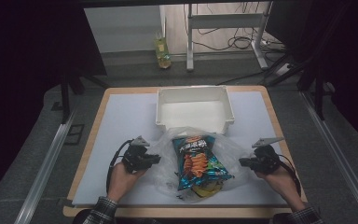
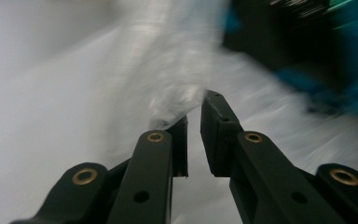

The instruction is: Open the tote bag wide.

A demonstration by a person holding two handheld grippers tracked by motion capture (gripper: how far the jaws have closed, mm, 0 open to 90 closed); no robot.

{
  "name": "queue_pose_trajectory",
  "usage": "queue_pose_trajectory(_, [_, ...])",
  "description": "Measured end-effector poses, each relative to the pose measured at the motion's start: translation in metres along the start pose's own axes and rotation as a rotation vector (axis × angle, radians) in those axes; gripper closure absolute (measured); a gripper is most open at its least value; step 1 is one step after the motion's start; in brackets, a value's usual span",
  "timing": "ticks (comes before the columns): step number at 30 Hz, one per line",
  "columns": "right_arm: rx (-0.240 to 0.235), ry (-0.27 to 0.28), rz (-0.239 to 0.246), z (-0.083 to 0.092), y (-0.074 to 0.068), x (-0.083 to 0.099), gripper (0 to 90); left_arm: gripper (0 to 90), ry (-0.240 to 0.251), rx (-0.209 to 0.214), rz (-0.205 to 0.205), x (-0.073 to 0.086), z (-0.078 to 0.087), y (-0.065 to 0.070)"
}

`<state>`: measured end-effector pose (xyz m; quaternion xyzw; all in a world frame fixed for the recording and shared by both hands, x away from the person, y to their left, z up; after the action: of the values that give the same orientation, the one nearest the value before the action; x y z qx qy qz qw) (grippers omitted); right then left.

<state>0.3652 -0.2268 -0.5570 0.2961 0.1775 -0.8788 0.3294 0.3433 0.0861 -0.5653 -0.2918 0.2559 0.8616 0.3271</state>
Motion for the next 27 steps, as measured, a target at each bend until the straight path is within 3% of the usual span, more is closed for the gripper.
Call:
queue_pose_trajectory(3, [-0.052,0.024,0.025,-0.002,-0.019,-0.013,87.3,79.0,-0.023,0.032,-0.042,-0.003,-0.014,0.019])
queue_pose_trajectory(6, [-0.093,0.031,0.057,-0.01,-0.039,-0.019,86.9,78.4,-0.048,0.037,-0.075,-0.001,-0.024,0.032])
queue_pose_trajectory(8, [-0.116,0.019,0.079,-0.015,-0.049,-0.018,87.1,78.5,-0.045,0.06,-0.08,0.001,-0.027,0.04])
queue_pose_trajectory(10, [-0.106,0.005,0.102,-0.017,-0.055,-0.015,87.6,79.4,-0.05,0.062,-0.088,0.003,-0.026,0.045])
queue_pose_trajectory(17, [-0.181,0.004,0.072,-0.007,-0.074,0.001,88.4,80.7,-0.057,0.159,-0.06,0.019,-0.015,0.063])
queue_pose_trajectory(20, [-0.204,-0.009,0.092,0.001,-0.088,0.013,88.4,79.9,-0.099,0.2,-0.073,0.031,-0.008,0.075])
queue_pose_trajectory(21, [-0.204,-0.017,0.101,0.005,-0.091,0.016,88.0,78.3,-0.113,0.186,-0.083,0.032,-0.005,0.076])
queue_pose_trajectory(23, [-0.176,-0.007,0.125,0.011,-0.091,0.015,87.3,75.4,-0.127,0.12,-0.106,0.028,0.006,0.071])
queue_pose_trajectory(27, [-0.118,0.028,0.136,0.02,-0.078,-0.006,87.3,72.2,-0.11,0.037,-0.135,0.001,0.03,0.061])
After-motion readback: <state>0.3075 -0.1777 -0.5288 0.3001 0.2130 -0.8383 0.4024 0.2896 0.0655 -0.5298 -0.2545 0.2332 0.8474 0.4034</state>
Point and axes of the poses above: each handheld gripper's, and its own axes: z roughly backward along the jaws, x roughly out of its underside, y roughly to its right, the point moved 9 cm from there along -z, roughly forward along the jaws, and after that the axes turned 3 degrees about x, right-handed, at the moved point
